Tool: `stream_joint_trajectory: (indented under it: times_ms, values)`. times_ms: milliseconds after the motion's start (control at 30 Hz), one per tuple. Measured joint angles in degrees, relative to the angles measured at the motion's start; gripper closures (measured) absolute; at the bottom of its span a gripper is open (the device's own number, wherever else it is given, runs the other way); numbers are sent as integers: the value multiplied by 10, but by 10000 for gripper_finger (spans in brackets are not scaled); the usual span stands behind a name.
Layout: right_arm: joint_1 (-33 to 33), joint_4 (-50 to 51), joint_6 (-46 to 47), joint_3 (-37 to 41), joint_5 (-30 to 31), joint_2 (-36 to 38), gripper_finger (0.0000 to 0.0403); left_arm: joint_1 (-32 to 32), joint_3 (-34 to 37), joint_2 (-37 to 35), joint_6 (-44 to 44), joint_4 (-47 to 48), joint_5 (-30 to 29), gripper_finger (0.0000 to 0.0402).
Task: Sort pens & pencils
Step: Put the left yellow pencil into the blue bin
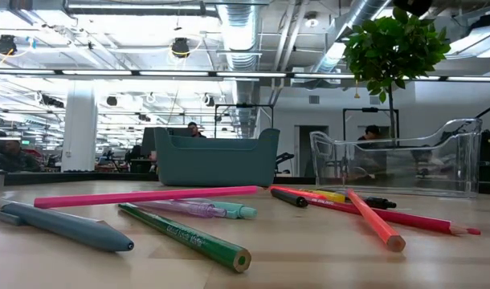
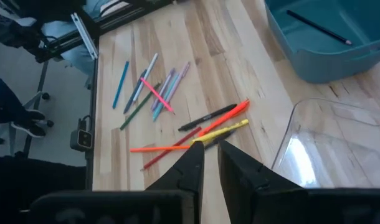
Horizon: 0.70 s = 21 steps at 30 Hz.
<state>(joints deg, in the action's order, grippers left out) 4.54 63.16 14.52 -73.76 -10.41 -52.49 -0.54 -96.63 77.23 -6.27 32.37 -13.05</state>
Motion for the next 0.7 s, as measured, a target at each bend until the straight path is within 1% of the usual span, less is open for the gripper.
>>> stream_joint_trajectory:
  times_ms: [67, 167, 367, 533, 700]
  values:
    - [0, -2, 0, 0, 0, 0, 333, -36, 0, 8, -24, 50, -20, 389]
    - [0, -4, 0, 0, 0, 0, 333, -96, 1, 34, -16, 106, -15, 391]
    - [1, -4, 0, 0, 0, 0, 333, -210, 1, 116, 79, 174, 63, 390]
    - [1, -4, 0, 0, 0, 0, 333, -272, 1, 199, 156, 214, 78, 390]
    - [1, -4, 0, 0, 0, 0, 333, -315, 6, 281, 219, 255, 104, 390]
